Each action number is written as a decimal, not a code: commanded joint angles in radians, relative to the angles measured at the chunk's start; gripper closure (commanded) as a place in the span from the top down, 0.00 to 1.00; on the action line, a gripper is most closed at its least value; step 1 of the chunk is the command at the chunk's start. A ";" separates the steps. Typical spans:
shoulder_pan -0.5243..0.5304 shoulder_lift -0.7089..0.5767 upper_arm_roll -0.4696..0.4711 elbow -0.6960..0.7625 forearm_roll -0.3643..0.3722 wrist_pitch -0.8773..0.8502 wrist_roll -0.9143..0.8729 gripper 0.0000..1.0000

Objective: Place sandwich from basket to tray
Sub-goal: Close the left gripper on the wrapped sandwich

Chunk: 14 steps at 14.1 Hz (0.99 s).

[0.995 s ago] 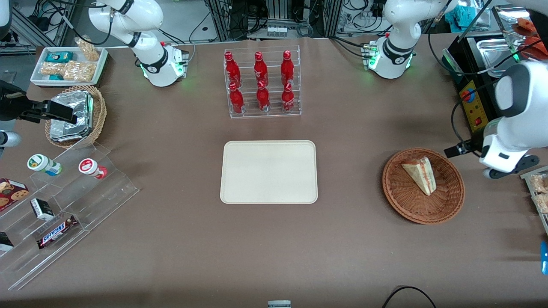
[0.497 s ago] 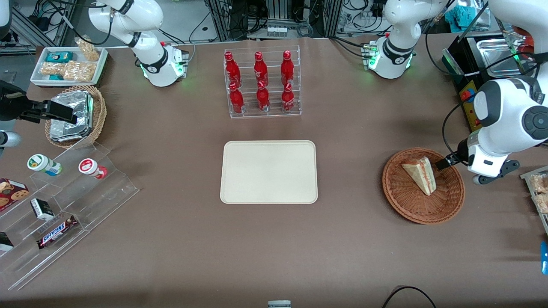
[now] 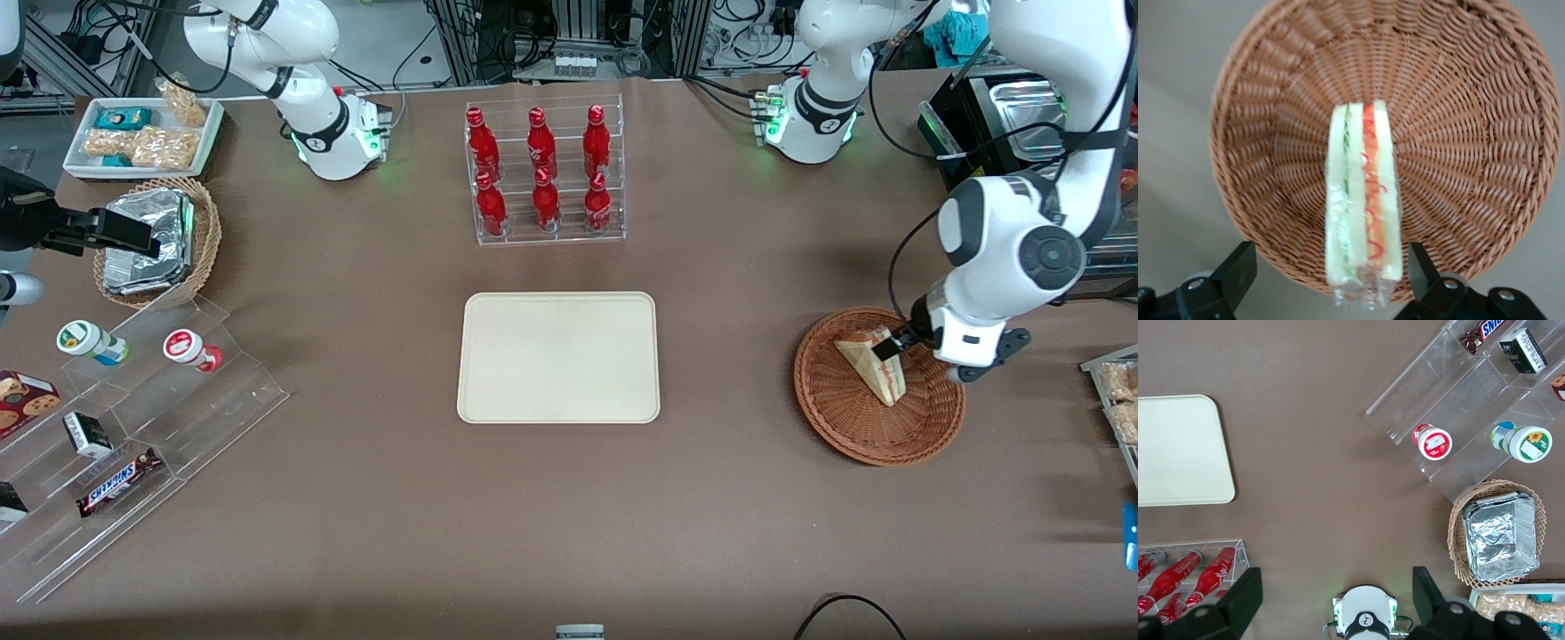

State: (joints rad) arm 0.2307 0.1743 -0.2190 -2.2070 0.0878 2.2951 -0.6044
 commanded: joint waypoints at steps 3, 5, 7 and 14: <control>-0.010 0.001 0.001 -0.011 0.004 0.017 -0.031 1.00; -0.010 0.011 0.001 -0.010 0.006 0.017 -0.031 1.00; -0.010 0.025 0.001 -0.010 0.006 0.026 -0.031 1.00; -0.010 0.106 0.003 -0.003 0.004 0.136 -0.031 1.00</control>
State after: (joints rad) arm 0.2220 0.2629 -0.2172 -2.2107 0.0878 2.4059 -0.6167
